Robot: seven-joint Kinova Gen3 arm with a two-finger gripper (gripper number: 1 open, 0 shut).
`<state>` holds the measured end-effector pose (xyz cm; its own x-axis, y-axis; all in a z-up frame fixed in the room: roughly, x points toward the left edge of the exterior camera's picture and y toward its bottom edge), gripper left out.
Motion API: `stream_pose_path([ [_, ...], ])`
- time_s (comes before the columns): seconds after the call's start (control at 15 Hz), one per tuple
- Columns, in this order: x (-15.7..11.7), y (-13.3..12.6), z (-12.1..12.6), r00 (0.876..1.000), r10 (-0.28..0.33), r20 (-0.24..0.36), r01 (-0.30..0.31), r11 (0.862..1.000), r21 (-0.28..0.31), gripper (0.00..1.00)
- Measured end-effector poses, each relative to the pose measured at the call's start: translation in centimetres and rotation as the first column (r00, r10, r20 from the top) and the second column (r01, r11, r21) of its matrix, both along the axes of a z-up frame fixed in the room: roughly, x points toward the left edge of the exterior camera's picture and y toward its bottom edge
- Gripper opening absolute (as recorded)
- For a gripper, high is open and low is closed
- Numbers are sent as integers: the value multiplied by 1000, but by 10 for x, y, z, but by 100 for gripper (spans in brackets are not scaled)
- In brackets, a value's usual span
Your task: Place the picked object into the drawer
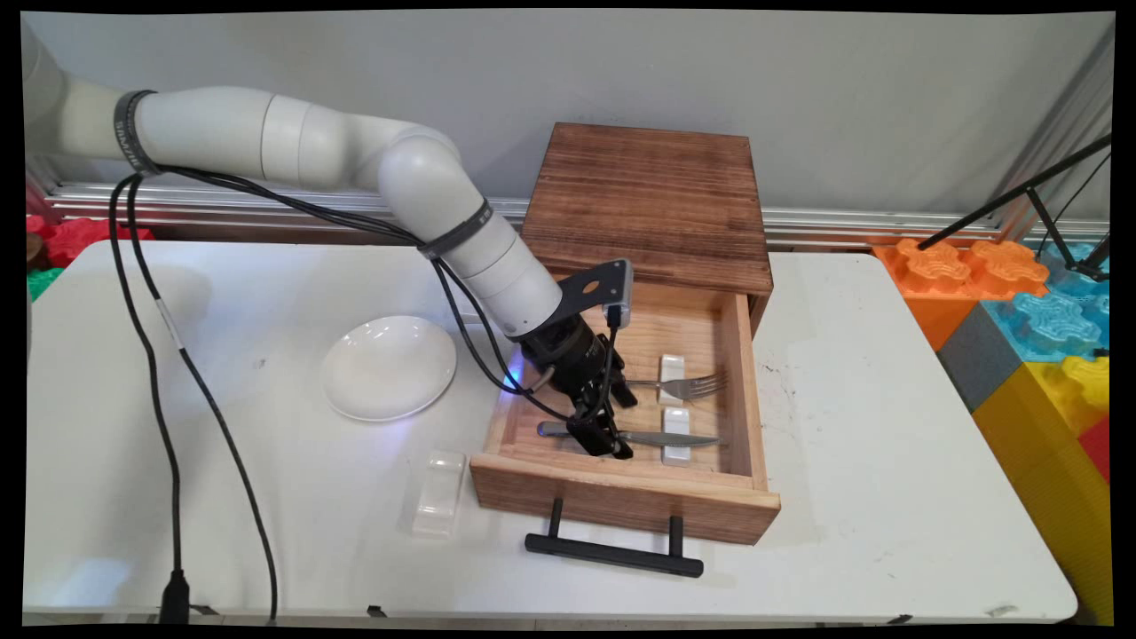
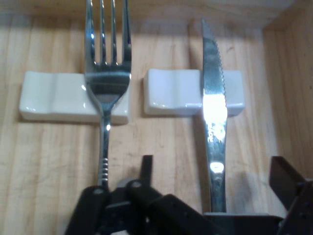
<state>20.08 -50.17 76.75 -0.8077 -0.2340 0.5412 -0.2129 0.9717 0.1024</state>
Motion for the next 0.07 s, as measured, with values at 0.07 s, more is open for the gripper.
stream_pose_path([
  [0.07,0,-1,3,1000,1,-3,-1,1000,-2,100],
])
